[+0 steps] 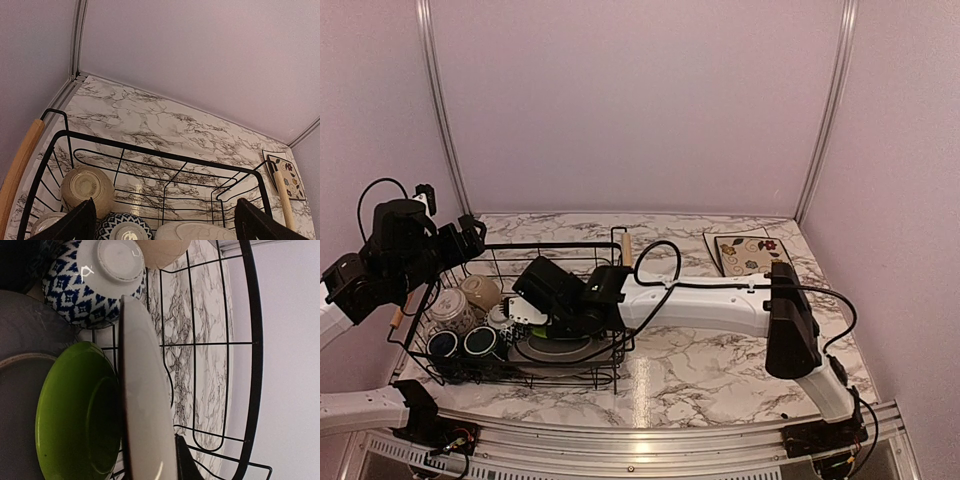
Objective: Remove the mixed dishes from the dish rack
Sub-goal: Grab the plate from the dish rack.
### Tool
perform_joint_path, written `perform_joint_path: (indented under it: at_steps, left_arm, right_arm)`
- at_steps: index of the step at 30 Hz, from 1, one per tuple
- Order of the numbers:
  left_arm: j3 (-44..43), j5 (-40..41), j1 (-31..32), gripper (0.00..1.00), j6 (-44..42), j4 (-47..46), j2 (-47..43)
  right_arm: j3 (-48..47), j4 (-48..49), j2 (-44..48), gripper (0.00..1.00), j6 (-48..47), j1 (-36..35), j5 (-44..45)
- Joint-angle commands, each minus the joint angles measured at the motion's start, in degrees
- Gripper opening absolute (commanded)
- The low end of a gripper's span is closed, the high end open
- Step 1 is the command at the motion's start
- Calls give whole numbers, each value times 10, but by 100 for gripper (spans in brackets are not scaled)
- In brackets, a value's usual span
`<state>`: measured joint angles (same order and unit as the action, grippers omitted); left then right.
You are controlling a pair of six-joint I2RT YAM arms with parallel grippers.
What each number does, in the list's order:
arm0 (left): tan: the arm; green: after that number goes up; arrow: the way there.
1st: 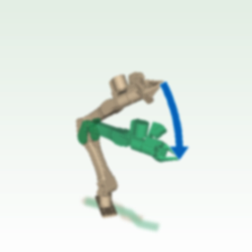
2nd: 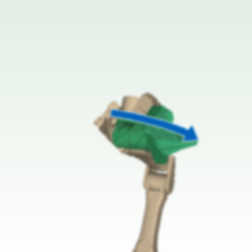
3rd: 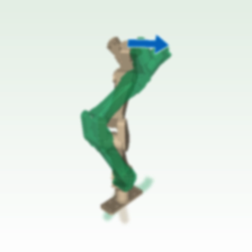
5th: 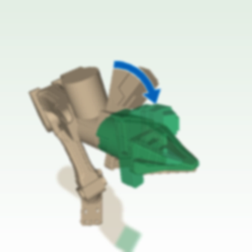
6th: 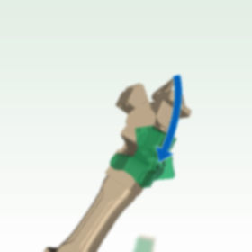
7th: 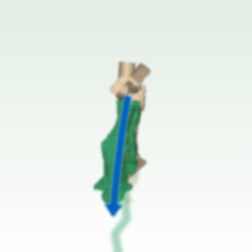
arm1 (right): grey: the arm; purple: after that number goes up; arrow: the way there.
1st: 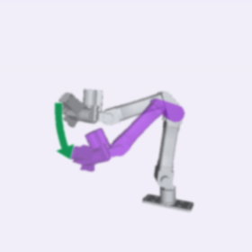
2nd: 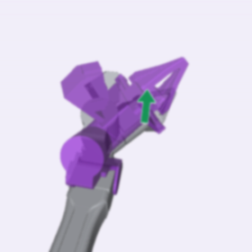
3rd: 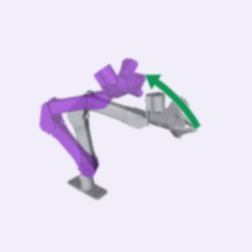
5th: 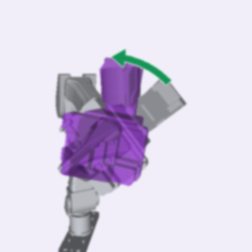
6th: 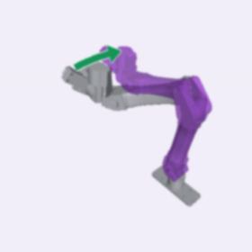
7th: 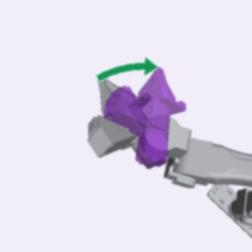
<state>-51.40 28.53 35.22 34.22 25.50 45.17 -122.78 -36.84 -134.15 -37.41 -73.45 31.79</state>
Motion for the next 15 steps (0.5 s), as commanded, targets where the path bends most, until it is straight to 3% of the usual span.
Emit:
perform_joint_path:
  at_steps: [1,15]
  left_arm:
    - [-7,0,1,99,-3,-6,-1]
    - [-14,26,1,99,-9,-9,-6]
  right_arm:
    - [10,85,107,0,0,0,24]
    - [162,219,256,0,68,-2,-18]
